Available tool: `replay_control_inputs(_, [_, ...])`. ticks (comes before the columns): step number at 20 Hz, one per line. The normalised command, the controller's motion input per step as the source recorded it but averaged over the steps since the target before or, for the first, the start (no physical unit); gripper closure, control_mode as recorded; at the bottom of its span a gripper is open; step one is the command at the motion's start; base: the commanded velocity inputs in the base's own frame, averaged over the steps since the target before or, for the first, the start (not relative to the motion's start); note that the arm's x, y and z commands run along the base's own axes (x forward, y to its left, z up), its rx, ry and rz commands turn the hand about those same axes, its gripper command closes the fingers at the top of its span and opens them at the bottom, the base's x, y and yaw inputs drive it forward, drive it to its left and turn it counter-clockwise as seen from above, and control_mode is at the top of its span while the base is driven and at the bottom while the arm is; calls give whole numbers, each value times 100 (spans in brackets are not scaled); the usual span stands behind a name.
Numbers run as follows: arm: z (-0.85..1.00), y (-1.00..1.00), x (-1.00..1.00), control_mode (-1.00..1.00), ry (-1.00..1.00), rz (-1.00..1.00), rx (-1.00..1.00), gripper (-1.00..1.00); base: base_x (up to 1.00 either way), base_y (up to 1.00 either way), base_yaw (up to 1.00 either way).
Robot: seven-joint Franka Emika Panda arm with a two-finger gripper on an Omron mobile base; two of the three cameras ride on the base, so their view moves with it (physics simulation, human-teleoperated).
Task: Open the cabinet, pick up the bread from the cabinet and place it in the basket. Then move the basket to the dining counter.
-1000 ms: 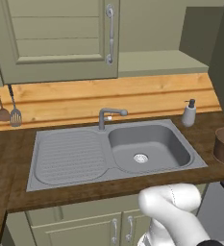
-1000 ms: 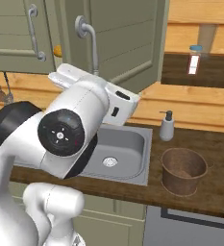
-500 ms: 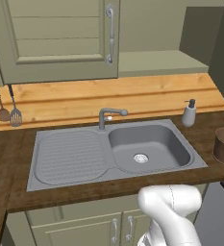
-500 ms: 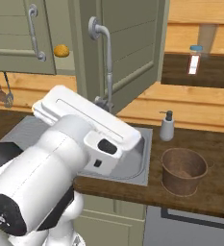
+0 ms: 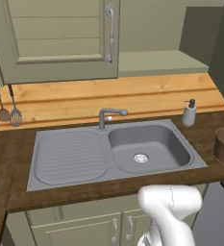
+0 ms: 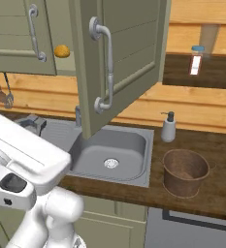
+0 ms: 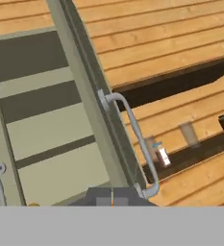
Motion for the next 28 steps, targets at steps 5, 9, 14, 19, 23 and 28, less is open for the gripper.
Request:
replay_control_inputs(5, [0, 100, 8, -100, -7, -9, -19, 100, 0, 0, 0])
replay_control_inputs(9, [0, 100, 75, -100, 0, -26, -22, 100, 0, 0, 0])
replay_control_inputs(14, [-7, 75, 100, -100, 0, -45, -21, 100, 0, 0, 0])
replay_control_inputs(19, [-15, 10, 100, -100, 3, -44, -14, 100, 0, 0, 0])
replay_control_inputs(23, [-12, -59, 100, -100, 7, -29, -3, 100, 0, 0, 0])
replay_control_inputs(28, [-7, -97, 100, -100, 9, -8, 5, 100, 0, 0, 0])
